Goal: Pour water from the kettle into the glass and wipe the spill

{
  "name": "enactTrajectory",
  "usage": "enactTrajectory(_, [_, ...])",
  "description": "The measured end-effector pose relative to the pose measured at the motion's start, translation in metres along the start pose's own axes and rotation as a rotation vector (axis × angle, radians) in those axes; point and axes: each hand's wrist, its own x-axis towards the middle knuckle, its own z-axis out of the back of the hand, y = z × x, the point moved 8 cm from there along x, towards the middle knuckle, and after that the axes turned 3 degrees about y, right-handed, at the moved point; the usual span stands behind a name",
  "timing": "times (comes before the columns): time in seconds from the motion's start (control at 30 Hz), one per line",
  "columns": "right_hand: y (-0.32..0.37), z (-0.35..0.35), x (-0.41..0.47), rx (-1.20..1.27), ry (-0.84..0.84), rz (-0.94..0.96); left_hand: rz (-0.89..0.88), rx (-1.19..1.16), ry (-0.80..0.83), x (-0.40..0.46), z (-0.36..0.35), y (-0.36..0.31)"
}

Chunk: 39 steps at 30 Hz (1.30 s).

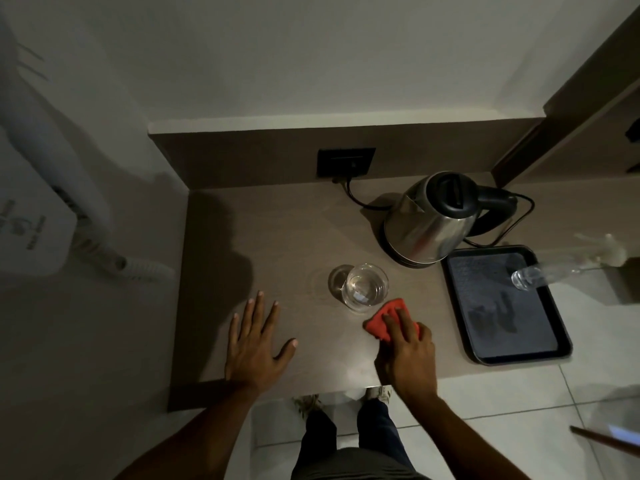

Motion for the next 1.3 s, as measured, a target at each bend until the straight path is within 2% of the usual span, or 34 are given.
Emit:
enactTrajectory(0.2, [0.048, -0.029, -0.023, 0.035, 0.12, 0.073, 0.004, -0.015, 0.004, 0.0, 0.0, -0.002])
enactTrajectory(0.4, [0.105, -0.036, -0.015, 0.09, 0.208, 0.325, -0.002, -0.041, 0.014, 0.001, -0.002, 0.0])
enactTrajectory(0.5, [0.103, -0.028, -0.011, 0.336, 0.27, 0.412, -0.008, -0.035, 0.026, 0.002, -0.002, 0.0])
enactTrajectory(0.6, [0.065, -0.004, -0.023, 0.425, 0.249, 0.446, 0.009, -0.023, 0.054, 0.004, -0.002, 0.0])
enactTrajectory(0.67, [0.017, 0.021, -0.032, 0.407, 0.146, 0.399, 0.013, -0.013, 0.065, 0.004, 0.001, -0.002])
enactTrajectory(0.8, [-0.103, 0.07, -0.019, 0.293, -0.118, 0.04, 0.015, 0.02, 0.093, 0.002, 0.006, -0.009])
enactTrajectory(0.9, [-0.166, 0.089, 0.009, 0.209, -0.176, -0.147, 0.019, 0.064, 0.093, 0.002, 0.013, -0.012])
enactTrajectory(1.0, [-0.192, 0.078, 0.026, 0.199, -0.115, -0.263, 0.033, 0.056, 0.094, 0.003, 0.014, -0.013])
enactTrajectory(1.07, [-0.194, 0.063, 0.027, 0.039, -0.07, -0.294, 0.031, 0.044, 0.088, 0.003, 0.013, -0.015])
enactTrajectory(1.3, [-0.202, 0.059, 0.028, -0.068, 0.148, -0.288, 0.026, 0.086, 0.121, -0.001, 0.02, -0.018])
